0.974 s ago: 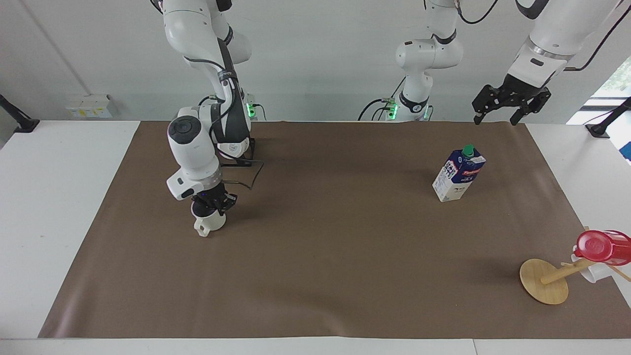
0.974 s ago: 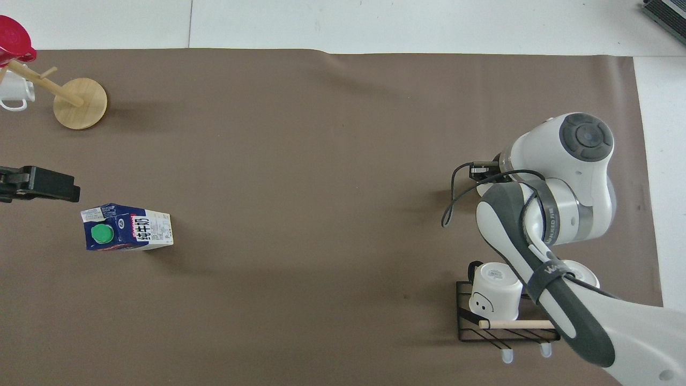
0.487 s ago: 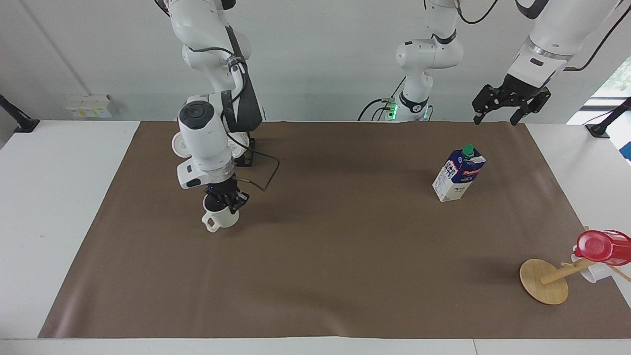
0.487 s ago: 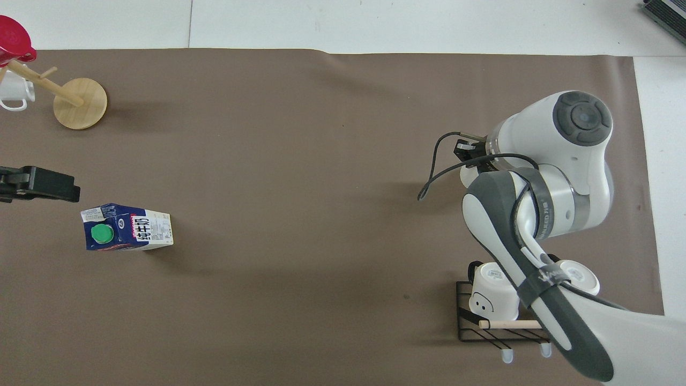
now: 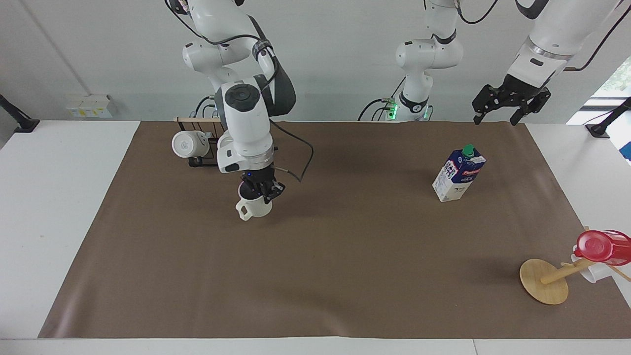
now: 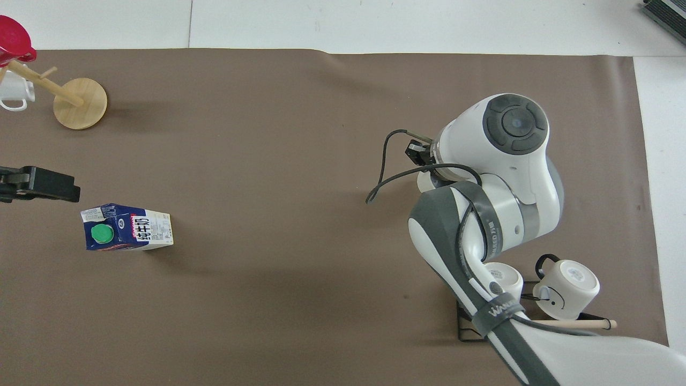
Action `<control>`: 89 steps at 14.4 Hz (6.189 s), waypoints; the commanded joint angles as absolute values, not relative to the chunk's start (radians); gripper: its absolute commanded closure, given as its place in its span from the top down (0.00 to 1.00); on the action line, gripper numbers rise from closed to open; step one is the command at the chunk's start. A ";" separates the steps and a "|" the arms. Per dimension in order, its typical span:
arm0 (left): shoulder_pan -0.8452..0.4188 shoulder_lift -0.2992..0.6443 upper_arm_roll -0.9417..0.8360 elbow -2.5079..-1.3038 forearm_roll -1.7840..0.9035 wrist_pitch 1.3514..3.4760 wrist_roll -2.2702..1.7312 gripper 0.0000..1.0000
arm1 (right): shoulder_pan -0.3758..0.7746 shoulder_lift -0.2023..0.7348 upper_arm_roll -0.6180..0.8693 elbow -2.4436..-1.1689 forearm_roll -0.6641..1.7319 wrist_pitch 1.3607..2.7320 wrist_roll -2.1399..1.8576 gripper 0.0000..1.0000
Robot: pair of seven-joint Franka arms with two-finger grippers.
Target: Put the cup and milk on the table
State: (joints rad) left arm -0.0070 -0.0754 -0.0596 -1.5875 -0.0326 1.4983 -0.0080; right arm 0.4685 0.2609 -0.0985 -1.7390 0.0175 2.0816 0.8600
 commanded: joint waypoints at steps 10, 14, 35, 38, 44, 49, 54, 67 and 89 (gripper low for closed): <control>-0.002 -0.135 -0.058 -1.724 -0.034 1.569 0.006 1.00 | 0.685 0.423 -0.100 -1.612 0.048 2.120 1.101 0.00; -0.002 -0.133 -0.058 -1.775 -0.034 1.630 0.006 1.00 | 0.686 0.426 -0.100 -1.638 0.038 2.166 1.091 0.00; 0.029 -0.259 -0.060 -2.157 -0.012 1.923 0.046 1.00 | 0.696 0.414 -0.100 -1.732 0.055 2.249 1.078 1.00; 0.029 -0.267 -0.060 -2.181 -0.012 1.959 0.048 1.00 | 0.698 0.413 -0.100 -1.726 0.035 2.247 1.069 1.00; 0.029 -0.265 -0.060 -2.232 -0.012 2.028 0.048 1.00 | 0.644 0.292 -0.107 -1.724 0.037 2.198 0.935 1.00; 0.029 -0.258 -0.060 -2.253 -0.012 2.068 0.044 1.00 | 0.536 0.175 -0.107 -1.724 0.038 2.037 0.718 1.00; 0.037 -0.247 -0.060 -2.267 -0.012 2.106 0.044 1.00 | 0.375 0.069 -0.107 -1.724 0.038 1.905 0.461 1.00; 0.026 -0.239 -0.060 -2.270 -0.012 2.105 0.041 0.84 | 0.026 -0.100 -0.117 -1.709 -0.002 1.625 0.051 1.00; 0.025 -0.233 -0.060 -2.255 -0.012 2.079 0.025 0.58 | 0.044 -0.084 -0.072 -1.566 -0.023 1.502 0.031 1.00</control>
State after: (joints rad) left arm 0.0305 -0.2262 -0.0641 -2.2492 -0.0224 2.0828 0.0378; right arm 0.0481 -0.0892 -0.0729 -1.5760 -0.0279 1.5226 0.0287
